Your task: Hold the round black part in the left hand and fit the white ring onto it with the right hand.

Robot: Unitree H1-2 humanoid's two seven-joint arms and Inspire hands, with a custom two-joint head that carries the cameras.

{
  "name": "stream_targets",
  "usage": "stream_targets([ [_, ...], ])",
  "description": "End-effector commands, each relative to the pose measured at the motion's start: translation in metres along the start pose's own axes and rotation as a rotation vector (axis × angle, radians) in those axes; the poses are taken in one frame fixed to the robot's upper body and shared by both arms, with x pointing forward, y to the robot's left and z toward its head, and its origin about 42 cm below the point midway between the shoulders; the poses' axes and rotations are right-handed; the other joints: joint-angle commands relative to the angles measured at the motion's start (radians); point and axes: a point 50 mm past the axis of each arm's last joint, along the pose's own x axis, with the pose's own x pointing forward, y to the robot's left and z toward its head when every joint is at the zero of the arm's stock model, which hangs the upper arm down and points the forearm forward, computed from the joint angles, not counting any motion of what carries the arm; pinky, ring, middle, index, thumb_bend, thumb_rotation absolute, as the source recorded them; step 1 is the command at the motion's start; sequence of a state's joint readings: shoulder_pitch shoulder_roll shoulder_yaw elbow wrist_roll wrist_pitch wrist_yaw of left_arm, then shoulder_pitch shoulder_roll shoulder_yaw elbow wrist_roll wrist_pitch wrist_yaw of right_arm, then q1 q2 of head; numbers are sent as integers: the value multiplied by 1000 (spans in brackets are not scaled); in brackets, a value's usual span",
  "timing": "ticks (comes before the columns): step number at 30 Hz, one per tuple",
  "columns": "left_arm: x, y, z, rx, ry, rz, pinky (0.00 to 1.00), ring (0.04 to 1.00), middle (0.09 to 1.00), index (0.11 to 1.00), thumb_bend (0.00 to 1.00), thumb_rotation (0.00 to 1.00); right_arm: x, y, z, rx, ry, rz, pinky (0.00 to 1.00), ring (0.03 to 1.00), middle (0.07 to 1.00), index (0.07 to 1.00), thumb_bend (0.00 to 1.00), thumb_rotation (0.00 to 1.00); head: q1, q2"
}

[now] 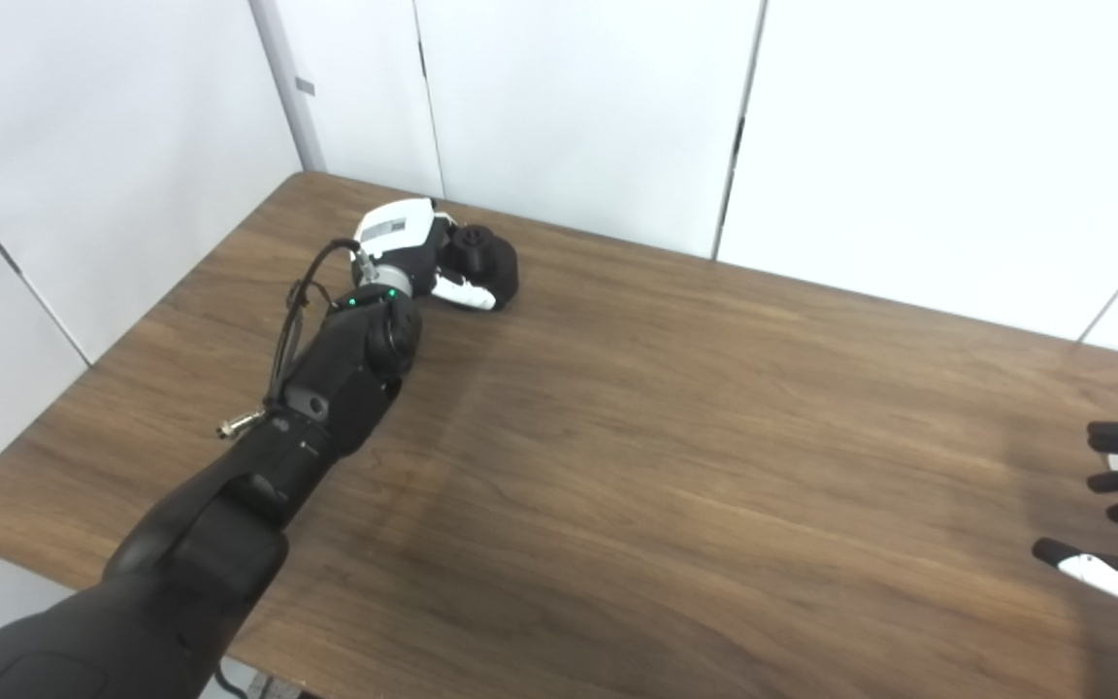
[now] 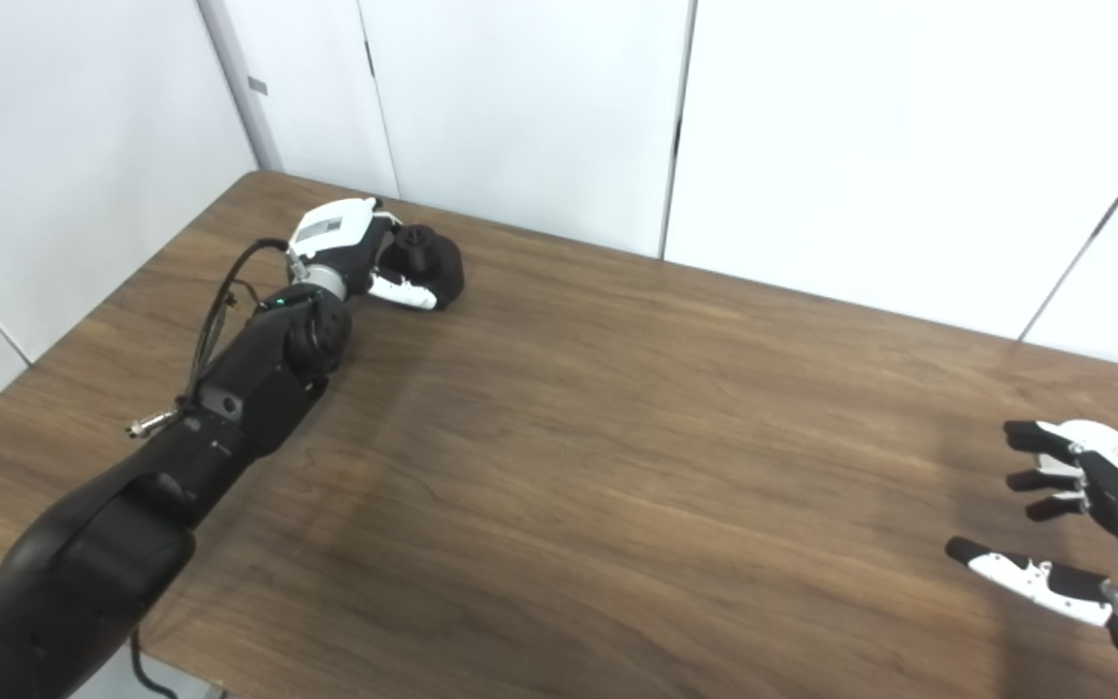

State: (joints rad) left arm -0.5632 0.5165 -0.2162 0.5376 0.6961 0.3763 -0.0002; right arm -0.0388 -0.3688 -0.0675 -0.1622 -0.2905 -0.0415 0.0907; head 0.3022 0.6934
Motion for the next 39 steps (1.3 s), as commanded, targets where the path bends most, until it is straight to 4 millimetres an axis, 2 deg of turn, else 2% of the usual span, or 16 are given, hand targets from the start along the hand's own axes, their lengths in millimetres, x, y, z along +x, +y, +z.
stream_targets([
  [1, 10, 34, 13, -22, -34, 100, 1000, 1000, 1000, 724, 1000, 364, 6, -15, 10, -21, -50, -34, 522, 643, 764, 748, 630, 109, 2, 3],
  [6, 9, 33, 10, -54, -49, 145, 1000, 1000, 939, 603, 974, 211, 5, -15, 9, -9, -50, -32, 515, 632, 759, 744, 629, 77, 5, 6],
  [12, 8, 30, 9, -73, -59, 174, 972, 973, 889, 537, 914, 151, 4, -14, 11, -11, -51, -30, 521, 631, 760, 743, 623, 27, 5, 6],
  [13, 7, 30, 9, -68, -64, 176, 974, 969, 881, 513, 723, 112, 4, -14, 10, -15, -56, -29, 520, 629, 758, 742, 622, 29, 5, 6],
  [14, 7, 30, 9, -65, -69, 177, 961, 961, 873, 501, 626, 92, 5, -14, 10, -19, -57, -29, 519, 628, 757, 743, 622, 34, 4, 10],
  [15, 8, 29, 9, -64, -73, 177, 943, 950, 865, 493, 566, 80, 4, -15, 9, -20, -57, -29, 521, 629, 756, 744, 623, 43, 4, 10],
  [16, 8, 29, 8, -64, -76, 177, 923, 943, 858, 490, 545, 76, 4, -15, 9, -21, -56, -29, 522, 629, 755, 745, 625, 46, 4, 10],
  [22, 8, 25, 6, -78, -119, 157, 810, 920, 837, 483, 525, 69, 4, -14, 10, -15, -48, -29, 524, 630, 759, 746, 629, 45, 1, 13],
  [30, -2, 12, 9, -166, -233, 72, 895, 936, 865, 484, 525, 63, 4, -15, 9, -17, -46, -25, 518, 633, 762, 750, 623, 98, -2, 15],
  [34, -12, 0, 16, -161, -307, 31, 879, 945, 876, 485, 525, 63, 4, -15, 9, -20, -44, -25, 524, 638, 770, 753, 622, 112, -2, 15],
  [39, -23, -14, 27, -162, -409, -58, 942, 981, 894, 485, 524, 66, 6, -15, 9, -19, -54, -25, 526, 640, 765, 750, 622, 119, -4, 19],
])
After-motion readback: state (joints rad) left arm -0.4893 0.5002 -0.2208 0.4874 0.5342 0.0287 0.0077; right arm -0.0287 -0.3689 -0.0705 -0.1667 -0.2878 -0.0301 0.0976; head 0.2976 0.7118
